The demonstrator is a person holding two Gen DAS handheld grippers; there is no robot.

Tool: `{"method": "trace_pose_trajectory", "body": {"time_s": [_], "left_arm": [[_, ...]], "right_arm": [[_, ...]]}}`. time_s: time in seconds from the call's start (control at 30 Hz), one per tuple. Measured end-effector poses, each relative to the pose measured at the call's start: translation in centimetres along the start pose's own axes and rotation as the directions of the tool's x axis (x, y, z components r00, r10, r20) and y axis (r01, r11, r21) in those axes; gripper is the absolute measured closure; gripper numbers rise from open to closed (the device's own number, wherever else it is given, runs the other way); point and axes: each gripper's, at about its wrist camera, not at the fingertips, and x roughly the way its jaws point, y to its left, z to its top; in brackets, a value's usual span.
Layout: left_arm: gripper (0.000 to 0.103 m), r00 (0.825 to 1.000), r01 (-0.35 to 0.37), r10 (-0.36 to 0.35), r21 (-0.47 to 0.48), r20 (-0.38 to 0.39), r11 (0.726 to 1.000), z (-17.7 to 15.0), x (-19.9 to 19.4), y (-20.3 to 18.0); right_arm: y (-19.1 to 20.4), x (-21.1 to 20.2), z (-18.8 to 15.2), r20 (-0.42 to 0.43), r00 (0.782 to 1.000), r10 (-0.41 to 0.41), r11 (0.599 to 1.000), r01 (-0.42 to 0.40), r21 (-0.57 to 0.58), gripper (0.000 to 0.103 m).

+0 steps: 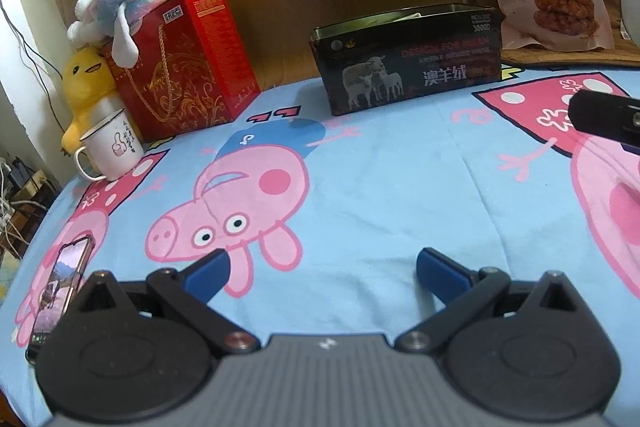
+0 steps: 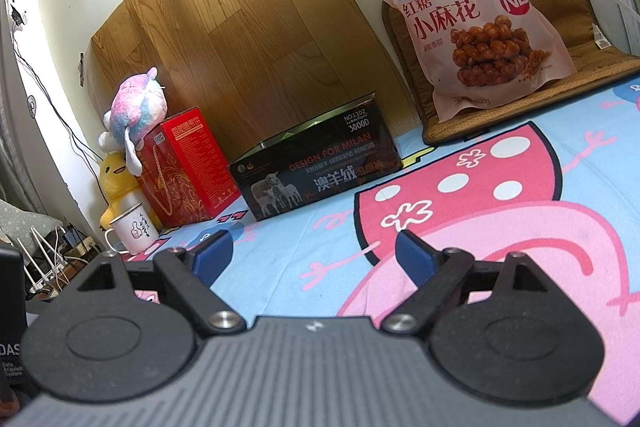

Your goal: Organize snacks

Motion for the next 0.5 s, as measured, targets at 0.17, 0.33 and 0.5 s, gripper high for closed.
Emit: {"method": "trace_pose_trajectory", "body": {"time_s": [0.17, 0.33, 0.5], "left_arm": [[0.0, 0.999, 0.03, -0.03, -0.012, -0.016, 0.999, 0.1, -0.03, 0.12], [0.0, 0.999, 0.051, -0.051, -0.01, -0.017, 0.999, 0.09, -0.31, -0.06], [0.0, 0.998, 0.055, -0.055, -0.011, -0.016, 0.998, 0.12, -0.41, -0.17]], "right_arm": [[0.04, 0.03, -0.01, 0.0, 1.0, 0.0, 1.0, 0.0, 0.0, 0.013], [-0.01, 0.02, 0.0, 0.0, 1.0, 0.001, 1.0, -0.001, 0.0, 0.013], [0.02, 0.06, 0.02, 0.001, 1.0, 0.001, 1.0, -0.001, 0.001, 0.013]]}}
